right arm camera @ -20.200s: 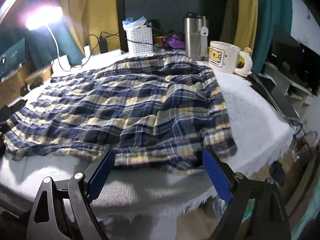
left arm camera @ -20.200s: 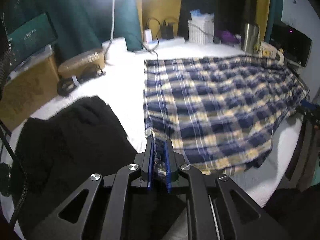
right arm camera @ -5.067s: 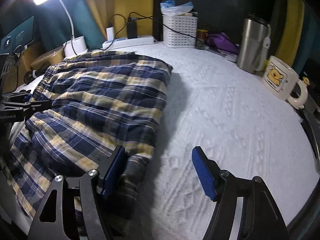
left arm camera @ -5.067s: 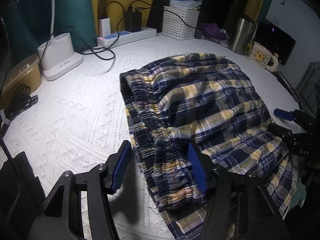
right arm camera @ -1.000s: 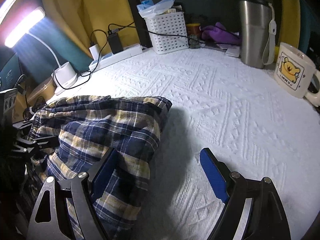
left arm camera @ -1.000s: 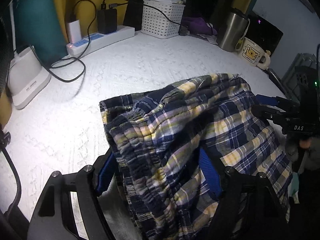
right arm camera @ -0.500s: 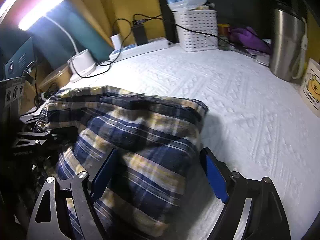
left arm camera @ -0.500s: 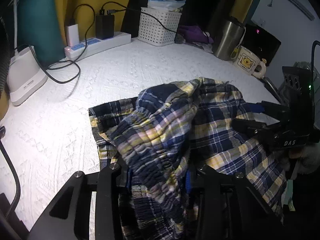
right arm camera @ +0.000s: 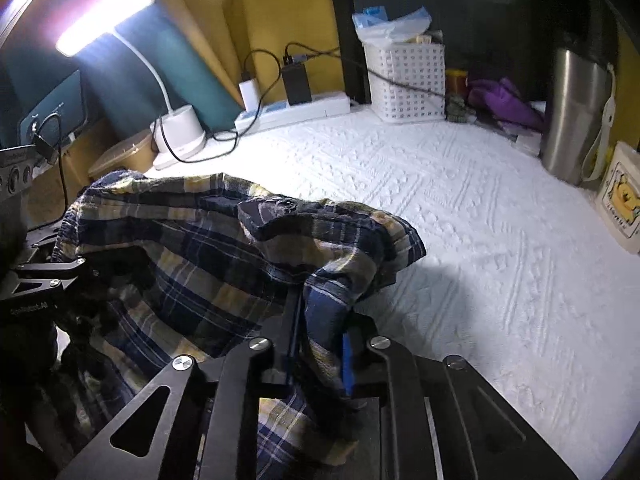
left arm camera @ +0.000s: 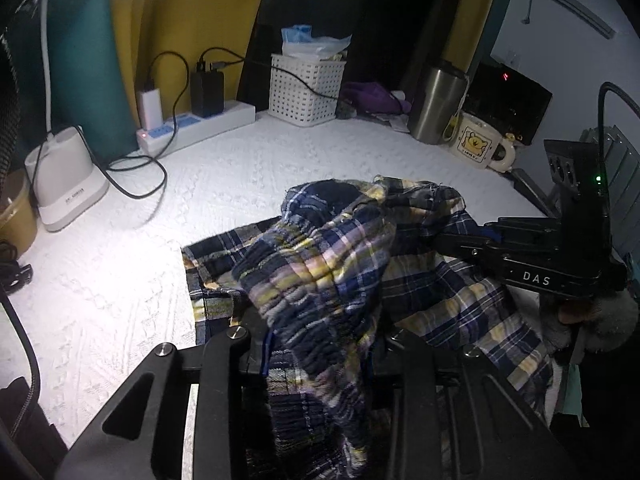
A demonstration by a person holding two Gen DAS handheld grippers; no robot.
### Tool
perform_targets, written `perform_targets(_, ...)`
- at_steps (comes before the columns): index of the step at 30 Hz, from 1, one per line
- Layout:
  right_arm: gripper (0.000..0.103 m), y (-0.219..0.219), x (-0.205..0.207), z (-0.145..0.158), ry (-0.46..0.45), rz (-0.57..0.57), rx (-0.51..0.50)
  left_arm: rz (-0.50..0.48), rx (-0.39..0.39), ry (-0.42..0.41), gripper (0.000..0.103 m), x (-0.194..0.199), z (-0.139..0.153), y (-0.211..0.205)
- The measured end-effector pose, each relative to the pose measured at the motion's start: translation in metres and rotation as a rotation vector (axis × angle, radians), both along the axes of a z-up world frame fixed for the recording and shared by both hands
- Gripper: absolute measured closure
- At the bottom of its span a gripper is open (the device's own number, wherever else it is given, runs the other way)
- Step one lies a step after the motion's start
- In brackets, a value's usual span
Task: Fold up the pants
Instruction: 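Grasp the elastic waistband with the left gripper while the right gripper grasps the pants, then lift the held pants off the table with both grippers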
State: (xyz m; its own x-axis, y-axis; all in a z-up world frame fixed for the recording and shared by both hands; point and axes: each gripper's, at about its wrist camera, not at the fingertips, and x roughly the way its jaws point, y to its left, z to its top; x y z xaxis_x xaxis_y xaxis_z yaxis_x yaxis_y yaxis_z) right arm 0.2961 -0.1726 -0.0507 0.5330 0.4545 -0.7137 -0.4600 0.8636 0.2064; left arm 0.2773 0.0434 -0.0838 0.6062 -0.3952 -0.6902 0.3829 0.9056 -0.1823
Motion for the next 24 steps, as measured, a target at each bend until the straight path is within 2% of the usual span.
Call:
perform_targets(15, 0.089, -0.006, -0.040, 0.060, -0.151, 0.003, 0.009, 0.026, -0.049, -0.123, 0.073, -0.040, 0.043, 0.010)
perform_targets(24, 0.089, -0.006, -0.068, 0.097, -0.247, 0.016, 0.016, 0.046, -0.045, -0.239, 0.073, -0.079, 0.077, 0.015)
